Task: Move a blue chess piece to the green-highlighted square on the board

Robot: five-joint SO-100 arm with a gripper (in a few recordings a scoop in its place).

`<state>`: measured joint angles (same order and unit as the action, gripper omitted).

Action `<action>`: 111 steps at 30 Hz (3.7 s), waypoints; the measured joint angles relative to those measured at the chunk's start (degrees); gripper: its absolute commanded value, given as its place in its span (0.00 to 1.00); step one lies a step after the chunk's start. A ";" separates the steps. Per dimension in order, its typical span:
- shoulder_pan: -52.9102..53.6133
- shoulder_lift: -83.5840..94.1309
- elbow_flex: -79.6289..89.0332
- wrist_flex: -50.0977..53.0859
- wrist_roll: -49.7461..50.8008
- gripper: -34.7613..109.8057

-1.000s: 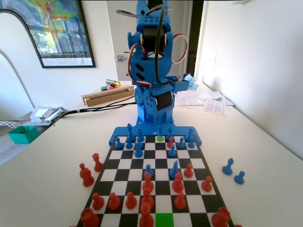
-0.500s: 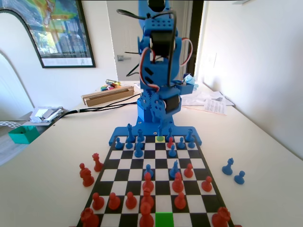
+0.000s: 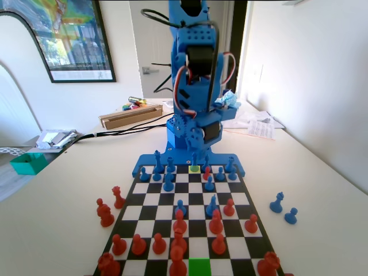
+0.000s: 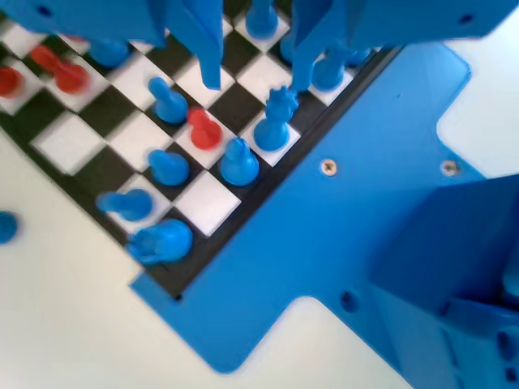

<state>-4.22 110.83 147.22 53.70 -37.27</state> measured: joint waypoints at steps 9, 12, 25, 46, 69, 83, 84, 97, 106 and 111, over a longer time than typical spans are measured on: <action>1.32 -3.96 0.35 -2.46 -1.41 0.32; 2.11 -5.01 1.05 -2.99 -2.29 0.32; 2.11 -7.91 1.93 -5.54 -3.52 0.31; 2.20 -9.84 0.62 -6.33 -4.48 0.25; 5.63 -21.27 -39.02 16.61 -8.09 0.25; 5.54 -39.81 -66.71 23.29 -12.48 0.25; 5.27 -40.61 -67.68 23.55 -13.01 0.25; 2.29 -51.68 -81.12 25.58 -19.07 0.25; 1.58 -59.68 -90.70 26.72 -20.57 0.25; 1.76 -63.54 -94.66 26.89 -20.57 0.25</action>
<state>-2.46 47.29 52.56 80.60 -57.83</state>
